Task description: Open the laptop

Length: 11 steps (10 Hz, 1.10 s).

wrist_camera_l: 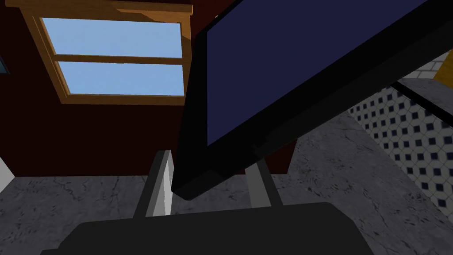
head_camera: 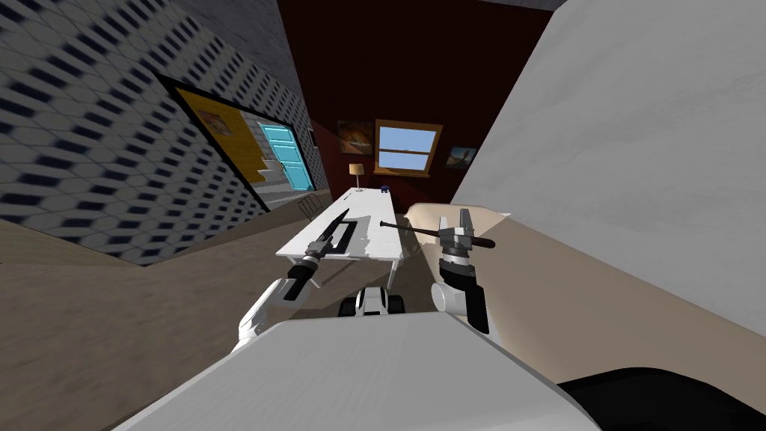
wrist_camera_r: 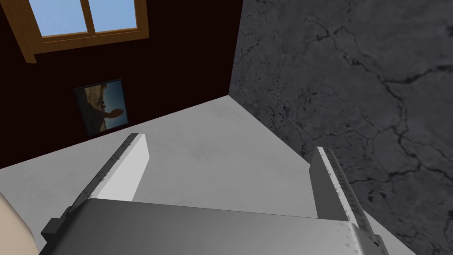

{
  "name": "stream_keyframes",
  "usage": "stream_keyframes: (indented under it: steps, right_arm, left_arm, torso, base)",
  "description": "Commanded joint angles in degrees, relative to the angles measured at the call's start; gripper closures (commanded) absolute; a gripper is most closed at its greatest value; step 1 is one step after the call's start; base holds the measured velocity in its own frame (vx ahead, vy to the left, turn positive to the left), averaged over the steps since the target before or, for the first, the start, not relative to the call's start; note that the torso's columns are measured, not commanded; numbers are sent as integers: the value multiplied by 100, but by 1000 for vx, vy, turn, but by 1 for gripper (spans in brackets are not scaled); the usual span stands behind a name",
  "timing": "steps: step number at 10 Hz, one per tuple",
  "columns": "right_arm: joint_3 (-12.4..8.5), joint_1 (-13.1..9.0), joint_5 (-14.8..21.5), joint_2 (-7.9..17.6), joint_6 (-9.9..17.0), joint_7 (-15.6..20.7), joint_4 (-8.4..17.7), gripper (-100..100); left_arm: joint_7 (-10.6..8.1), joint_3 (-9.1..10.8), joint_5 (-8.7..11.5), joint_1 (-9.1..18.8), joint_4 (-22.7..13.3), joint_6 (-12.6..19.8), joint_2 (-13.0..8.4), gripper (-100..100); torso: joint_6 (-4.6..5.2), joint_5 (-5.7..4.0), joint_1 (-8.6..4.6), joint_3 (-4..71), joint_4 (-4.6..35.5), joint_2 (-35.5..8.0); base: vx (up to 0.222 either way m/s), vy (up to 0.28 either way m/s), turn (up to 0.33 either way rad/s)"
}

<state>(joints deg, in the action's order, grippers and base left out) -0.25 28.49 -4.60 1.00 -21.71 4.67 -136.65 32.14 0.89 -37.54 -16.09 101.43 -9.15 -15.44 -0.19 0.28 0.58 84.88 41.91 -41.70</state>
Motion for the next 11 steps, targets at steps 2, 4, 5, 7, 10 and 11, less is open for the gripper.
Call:
stream_keyframes:
  steps: [2,4,5,7,10,11]
  right_arm:
    - [-1,0,0,0,0,0,0,0]
    - [0,0,0,0,0,0,0,0]
    - [0,0,0,1,0,0,0,0]
    - [0,0,0,0,0,0,0,0]
    - [0,-1,0,0,0,0,0,0]
    - [0,0,0,0,0,0,0,0]
  left_arm:
    - [490,27,-453,202,-488,-180,416,100]
    - [530,-34,-561,300,-403,-95,447,-100]
    - [458,-82,-560,303,-275,66,351,-100]
    - [387,-129,-558,306,-147,298,256,-100]
    - [244,-224,-556,311,109,691,65,-100]
    - [173,-272,-555,314,237,888,-31,-100]
  torso:
    - [3,3,1,-1,0,-3]
    - [4,4,5,2,-1,4]
    - [13,-10,-16,-6,17,-17]
    - [17,-28,-60,-33,38,-60]
    - [18,-29,-61,-37,40,-68]
    - [17,-27,-59,-33,38,-60]
  base:
    - [-18,9,48]
    - [-26,4,-11]
    - [-31,15,-136]
    - [-18,16,-51]
    - [-35,10,-99]
    - [-25,7,-66]
